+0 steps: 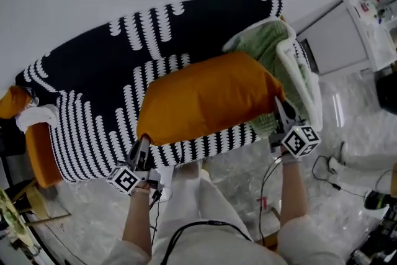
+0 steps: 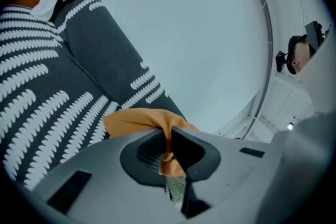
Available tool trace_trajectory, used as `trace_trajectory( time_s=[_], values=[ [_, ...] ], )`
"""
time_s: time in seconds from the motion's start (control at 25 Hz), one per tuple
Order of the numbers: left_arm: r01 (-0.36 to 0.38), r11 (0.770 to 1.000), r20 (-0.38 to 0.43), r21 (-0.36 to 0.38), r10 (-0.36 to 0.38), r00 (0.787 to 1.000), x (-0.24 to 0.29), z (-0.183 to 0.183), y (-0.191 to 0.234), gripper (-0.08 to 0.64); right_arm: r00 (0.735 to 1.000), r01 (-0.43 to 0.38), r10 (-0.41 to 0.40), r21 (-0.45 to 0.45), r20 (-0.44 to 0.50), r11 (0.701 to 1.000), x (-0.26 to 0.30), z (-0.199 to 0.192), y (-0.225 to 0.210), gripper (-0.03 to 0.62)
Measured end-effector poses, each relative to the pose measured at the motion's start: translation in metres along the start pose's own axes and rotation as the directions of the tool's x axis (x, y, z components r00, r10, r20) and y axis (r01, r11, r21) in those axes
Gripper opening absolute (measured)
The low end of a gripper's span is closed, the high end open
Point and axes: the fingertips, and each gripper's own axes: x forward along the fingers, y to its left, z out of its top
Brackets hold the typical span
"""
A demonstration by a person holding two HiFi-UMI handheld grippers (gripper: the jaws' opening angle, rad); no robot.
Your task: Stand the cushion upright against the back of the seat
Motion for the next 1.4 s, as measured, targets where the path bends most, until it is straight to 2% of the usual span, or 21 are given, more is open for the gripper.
trace_trajectory(
  time_s=[0.32, 0.64, 0.88, 1.12, 1.4],
  values=[
    [-0.052, 0.998, 0.185, -0.023, 0.056, 0.981, -0.056, 0.028, 0.005, 0.049, 0.996, -0.075, 0.076, 0.009, -0.039, 0.997, 0.007, -0.023, 0.05, 0.034],
    [-0.059, 0.998, 0.285, -0.008, 0.059, 0.957, -0.091, 0.078, 0.02, 0.049, 0.986, -0.143, 0.144, 0.021, -0.088, 0.989, 0.029, -0.043, 0.101, 0.034],
    [-0.031, 0.999, 0.32, -0.026, 0.038, 0.947, -0.098, 0.121, 0.033, 0.049, 0.979, -0.165, 0.167, 0.025, -0.118, 0.986, 0.056, -0.046, 0.138, 0.034],
    [-0.031, 0.999, 0.32, -0.04, 0.042, 0.947, -0.104, 0.166, 0.054, 0.049, 0.981, -0.141, 0.147, 0.055, -0.125, 0.988, 0.094, -0.046, 0.173, 0.034],
    [-0.074, 0.997, 0.297, -0.014, 0.075, 0.952, -0.115, 0.226, 0.093, 0.049, 0.977, -0.129, 0.143, 0.095, -0.158, 0.987, 0.143, -0.055, 0.223, 0.034]
  ],
)
